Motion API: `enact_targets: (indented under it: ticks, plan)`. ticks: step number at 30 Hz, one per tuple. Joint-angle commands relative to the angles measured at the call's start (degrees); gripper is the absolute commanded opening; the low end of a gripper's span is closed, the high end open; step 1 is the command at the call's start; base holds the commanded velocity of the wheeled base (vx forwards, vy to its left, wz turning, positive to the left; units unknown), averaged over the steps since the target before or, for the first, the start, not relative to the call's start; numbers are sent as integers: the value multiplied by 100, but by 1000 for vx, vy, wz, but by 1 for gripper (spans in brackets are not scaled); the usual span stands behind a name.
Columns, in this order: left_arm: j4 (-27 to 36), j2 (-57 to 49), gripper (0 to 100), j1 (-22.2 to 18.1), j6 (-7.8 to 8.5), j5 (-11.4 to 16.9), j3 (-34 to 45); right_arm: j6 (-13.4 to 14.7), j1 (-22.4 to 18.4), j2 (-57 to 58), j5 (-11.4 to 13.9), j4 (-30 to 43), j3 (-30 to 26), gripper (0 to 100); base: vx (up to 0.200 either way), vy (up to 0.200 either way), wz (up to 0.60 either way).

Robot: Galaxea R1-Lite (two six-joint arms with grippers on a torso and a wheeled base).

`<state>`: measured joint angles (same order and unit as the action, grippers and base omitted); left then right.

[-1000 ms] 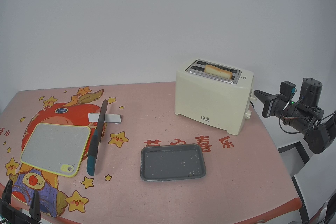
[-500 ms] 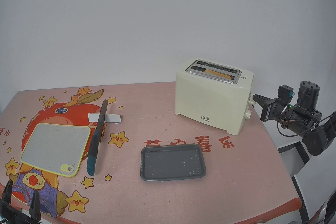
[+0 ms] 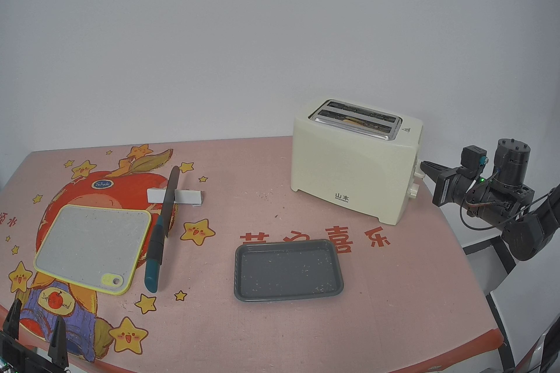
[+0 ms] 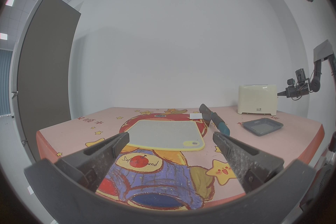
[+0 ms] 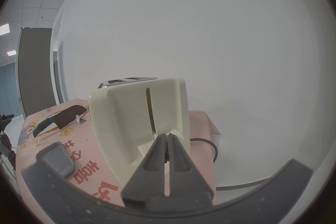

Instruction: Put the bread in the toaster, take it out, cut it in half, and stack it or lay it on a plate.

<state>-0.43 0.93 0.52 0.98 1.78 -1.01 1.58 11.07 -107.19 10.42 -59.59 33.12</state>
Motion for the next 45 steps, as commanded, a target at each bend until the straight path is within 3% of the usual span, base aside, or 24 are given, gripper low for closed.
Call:
enact_targets:
  ticks: [1, 30, 45]
  plan:
    - [-1, -93, 100, 0, -1, -2, 101, 0, 1, -39, 4, 9, 1, 0, 0, 0, 0]
    - [-1, -93, 100, 0, -1, 7, 101, 9, 27, 23, -14, -88, 45, 0, 0, 0, 0]
    - [-1, -93, 100, 0, -1, -2, 101, 35, 229, 700, -5, -79, 63, 0, 0, 0, 0]
